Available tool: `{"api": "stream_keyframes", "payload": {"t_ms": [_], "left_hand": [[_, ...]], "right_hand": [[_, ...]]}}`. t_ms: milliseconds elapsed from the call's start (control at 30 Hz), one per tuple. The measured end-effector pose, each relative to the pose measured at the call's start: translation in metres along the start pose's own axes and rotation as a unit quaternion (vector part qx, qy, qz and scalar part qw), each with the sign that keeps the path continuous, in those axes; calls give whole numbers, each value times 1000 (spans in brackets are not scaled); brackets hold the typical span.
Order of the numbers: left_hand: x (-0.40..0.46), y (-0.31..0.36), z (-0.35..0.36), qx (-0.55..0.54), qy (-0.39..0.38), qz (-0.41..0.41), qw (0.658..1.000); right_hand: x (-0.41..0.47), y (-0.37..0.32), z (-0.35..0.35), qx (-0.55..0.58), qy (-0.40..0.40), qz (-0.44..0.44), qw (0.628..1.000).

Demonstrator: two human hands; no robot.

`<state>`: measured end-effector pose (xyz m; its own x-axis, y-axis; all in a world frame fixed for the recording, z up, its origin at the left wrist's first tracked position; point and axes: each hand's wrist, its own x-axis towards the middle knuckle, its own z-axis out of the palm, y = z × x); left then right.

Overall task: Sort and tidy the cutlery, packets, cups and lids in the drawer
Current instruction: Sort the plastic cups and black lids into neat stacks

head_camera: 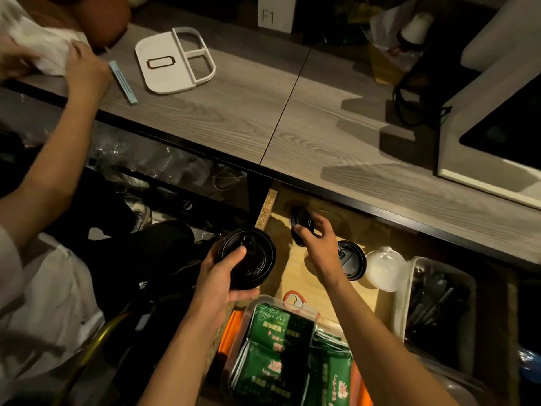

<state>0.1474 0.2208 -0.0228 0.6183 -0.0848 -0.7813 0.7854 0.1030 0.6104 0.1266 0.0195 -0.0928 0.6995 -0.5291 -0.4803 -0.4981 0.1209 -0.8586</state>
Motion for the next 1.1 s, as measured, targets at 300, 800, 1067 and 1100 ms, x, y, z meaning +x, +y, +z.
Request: {"api": "stream_keyframes", "payload": {"t_ms": [300,800,1067,1100], "left_hand": [[-58,1,-1,29,-59,27,997],[-164,4,-5,154,-162,101,970],[-190,2,17,156,-155,101,970],[-192,2,21,155,-156,104,970]], "right_hand": [[-129,-66,-28,269,-76,-33,960],[-243,-116,-57,13,164,-29,986],[-249,-115,-61,-140,293,-51,944],[-250,-117,-64,-168,308,-47,935]]}}
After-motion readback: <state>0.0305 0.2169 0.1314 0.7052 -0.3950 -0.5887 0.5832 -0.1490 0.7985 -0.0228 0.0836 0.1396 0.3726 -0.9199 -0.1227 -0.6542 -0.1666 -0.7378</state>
